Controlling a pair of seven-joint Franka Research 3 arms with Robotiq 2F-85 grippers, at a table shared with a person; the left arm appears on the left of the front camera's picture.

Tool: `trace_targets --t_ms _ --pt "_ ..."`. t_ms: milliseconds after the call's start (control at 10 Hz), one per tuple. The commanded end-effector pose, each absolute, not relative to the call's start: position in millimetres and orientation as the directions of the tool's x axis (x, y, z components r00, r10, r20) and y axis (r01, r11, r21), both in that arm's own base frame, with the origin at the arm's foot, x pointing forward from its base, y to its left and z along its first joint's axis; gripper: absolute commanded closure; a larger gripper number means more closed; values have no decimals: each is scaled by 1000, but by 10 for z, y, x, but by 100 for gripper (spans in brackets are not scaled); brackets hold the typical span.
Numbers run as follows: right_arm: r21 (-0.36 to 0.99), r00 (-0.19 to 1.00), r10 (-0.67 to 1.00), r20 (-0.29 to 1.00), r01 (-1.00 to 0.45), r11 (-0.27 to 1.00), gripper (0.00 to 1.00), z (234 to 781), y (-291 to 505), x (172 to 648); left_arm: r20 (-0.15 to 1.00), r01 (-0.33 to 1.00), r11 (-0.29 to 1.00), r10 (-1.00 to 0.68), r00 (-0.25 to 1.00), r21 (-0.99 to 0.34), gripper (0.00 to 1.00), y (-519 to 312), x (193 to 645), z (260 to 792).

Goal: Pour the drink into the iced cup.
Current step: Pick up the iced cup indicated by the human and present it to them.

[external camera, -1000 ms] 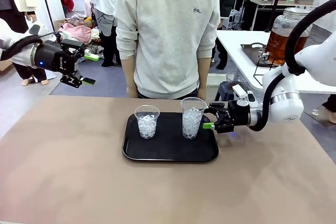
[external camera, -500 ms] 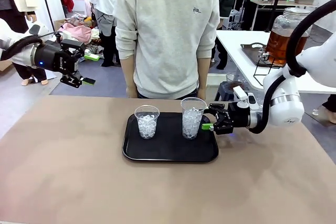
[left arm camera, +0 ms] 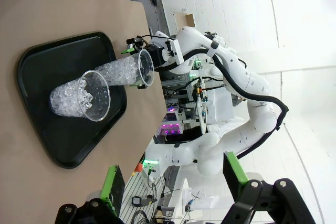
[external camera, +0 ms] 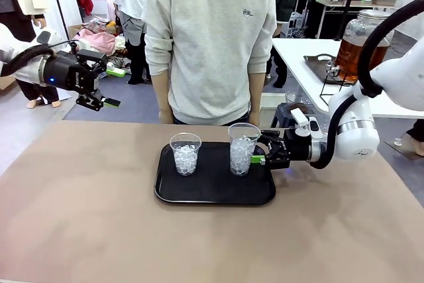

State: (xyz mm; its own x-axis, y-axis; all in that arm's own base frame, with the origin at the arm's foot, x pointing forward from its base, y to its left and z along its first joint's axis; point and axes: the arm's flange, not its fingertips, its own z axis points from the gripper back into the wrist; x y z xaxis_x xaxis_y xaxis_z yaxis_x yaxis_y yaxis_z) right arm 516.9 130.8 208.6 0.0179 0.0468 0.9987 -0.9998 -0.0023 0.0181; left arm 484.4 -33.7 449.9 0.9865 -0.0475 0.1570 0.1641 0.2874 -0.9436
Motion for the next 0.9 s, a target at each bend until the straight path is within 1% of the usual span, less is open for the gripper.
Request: trace_targets --t_ms 0,800 --pt "-3 -1 53 999 -1000 28 0 2136 1393 5089 152 157 290 -40 988 -944 0 -341 4837 4518" --pt "29 29 63 998 -1000 2 0 2167 1605 5080 152 157 290 -40 988 -944 0 -341 4837 4518"
